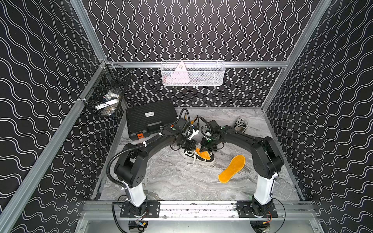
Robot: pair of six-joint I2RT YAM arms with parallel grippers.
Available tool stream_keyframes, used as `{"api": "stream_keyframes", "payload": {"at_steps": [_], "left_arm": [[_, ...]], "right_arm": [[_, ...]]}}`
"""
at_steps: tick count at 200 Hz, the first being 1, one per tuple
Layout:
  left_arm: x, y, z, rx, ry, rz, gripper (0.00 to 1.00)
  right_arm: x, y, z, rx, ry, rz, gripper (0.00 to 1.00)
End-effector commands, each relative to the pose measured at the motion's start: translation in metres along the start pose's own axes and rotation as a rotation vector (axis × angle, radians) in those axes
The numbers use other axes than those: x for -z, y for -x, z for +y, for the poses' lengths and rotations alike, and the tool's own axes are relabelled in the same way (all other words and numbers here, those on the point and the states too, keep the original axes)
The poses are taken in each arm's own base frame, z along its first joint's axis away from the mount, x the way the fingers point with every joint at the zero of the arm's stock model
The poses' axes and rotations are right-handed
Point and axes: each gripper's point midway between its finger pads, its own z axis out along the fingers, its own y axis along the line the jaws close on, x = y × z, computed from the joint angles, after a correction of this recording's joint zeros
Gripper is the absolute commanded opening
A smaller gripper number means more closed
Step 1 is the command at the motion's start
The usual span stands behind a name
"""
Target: Insert the insole into the shoe
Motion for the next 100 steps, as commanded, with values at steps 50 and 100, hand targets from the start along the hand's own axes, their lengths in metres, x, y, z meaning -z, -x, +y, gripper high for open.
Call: {"api": "stream_keyframes", "payload": {"at_steps": [50,100], "left_arm": [[-0.001,0.002,0.009,0.04,0.044,-0.04,0.0],[-0.003,0.005,0.014,0.06,0.069,-0.057,0.0]], "right_arm": [[0.046,0.009,-0.004,-0.011,-0.061,-0.128,0.49],[0.062,-0.026,-0.041,-0.012,-0.158,-0.081,0.51]]}}
